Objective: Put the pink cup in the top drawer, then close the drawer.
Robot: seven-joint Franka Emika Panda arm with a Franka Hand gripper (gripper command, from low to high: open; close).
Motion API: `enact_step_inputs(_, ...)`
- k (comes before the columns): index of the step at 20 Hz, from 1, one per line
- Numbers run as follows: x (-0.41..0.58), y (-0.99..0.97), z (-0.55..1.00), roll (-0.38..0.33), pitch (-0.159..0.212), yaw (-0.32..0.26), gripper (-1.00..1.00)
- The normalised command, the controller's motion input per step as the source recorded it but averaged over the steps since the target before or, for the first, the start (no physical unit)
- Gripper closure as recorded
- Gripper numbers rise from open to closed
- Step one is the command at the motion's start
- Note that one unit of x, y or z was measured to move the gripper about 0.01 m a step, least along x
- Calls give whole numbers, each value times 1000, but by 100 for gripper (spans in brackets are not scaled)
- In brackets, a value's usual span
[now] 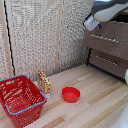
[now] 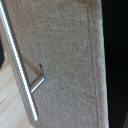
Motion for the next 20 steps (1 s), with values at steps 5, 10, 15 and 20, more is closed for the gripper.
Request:
enact_step_inputs(5, 0, 138, -319, -373, 77, 130, -100)
enact_step_inputs(10, 17, 144, -354, -363, 80, 135, -100)
enact_step_inputs(15, 81, 178, -402, -343, 94, 132, -100)
enact_step_inputs(20, 221, -2, -195, -273, 99, 47, -100)
